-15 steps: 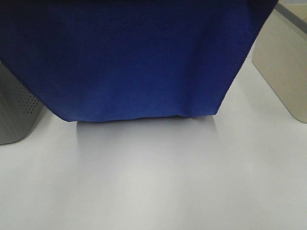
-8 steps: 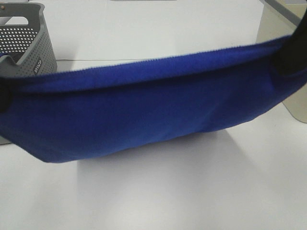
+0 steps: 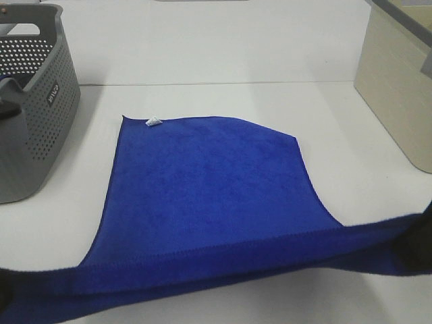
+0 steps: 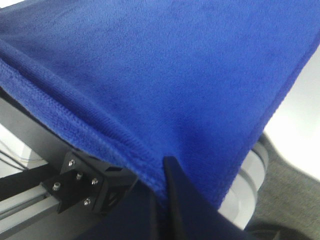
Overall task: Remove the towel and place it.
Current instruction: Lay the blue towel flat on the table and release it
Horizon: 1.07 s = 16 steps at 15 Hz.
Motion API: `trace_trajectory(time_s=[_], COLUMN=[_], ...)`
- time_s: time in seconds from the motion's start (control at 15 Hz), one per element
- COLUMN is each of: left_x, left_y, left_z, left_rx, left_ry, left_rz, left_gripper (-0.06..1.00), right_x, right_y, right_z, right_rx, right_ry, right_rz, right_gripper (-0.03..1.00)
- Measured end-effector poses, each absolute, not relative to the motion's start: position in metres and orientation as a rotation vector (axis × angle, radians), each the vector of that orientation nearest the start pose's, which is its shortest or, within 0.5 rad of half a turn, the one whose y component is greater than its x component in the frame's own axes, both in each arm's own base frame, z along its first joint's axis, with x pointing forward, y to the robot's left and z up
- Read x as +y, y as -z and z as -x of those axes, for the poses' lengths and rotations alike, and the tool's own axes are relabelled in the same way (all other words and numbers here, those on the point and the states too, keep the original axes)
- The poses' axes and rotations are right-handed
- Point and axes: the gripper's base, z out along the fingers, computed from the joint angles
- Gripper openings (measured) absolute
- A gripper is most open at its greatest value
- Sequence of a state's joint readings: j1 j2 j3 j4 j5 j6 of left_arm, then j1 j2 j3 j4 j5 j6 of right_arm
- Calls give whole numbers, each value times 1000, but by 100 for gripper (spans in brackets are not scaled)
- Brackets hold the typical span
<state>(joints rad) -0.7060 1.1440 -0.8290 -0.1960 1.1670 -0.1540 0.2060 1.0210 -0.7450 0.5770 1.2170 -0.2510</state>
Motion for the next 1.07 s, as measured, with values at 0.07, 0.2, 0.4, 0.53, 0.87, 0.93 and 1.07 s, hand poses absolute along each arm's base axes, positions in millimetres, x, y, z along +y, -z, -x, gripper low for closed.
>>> trace_trajectory(time_s=[0.07, 0.2, 0.4, 0.53, 0.87, 0.93, 1.07], left_x=[-134, -139, -149, -158, -178, -180, -183], left_y=[-270, -259, -238, -224, -179, -172, -166], left_z=[-124, -110, -95, -95, -110, -111, -113], left_rx=[2966, 3012, 3110, 3162, 3258, 3286, 3301], left_ry=[379, 383, 385, 341, 230, 214, 197], left_rz=[-759, -820, -920, -950, -1042, -1038, -1033], left_gripper=[0, 0, 0, 0, 0, 0, 0], right_x=[76, 74, 71, 70, 68, 68, 69], right_y=[-276, -254, -228, -220, -183, -178, -166], right_z=[-135, -123, -109, -105, -105, -108, -115], right_rx=[2847, 2930, 3039, 3078, 3332, 3369, 3426], right_ry=[-827, -843, -857, -855, -839, -839, -821], right_rz=[403, 364, 317, 295, 207, 190, 142], right_gripper=[2, 2, 2, 2, 2, 2, 2])
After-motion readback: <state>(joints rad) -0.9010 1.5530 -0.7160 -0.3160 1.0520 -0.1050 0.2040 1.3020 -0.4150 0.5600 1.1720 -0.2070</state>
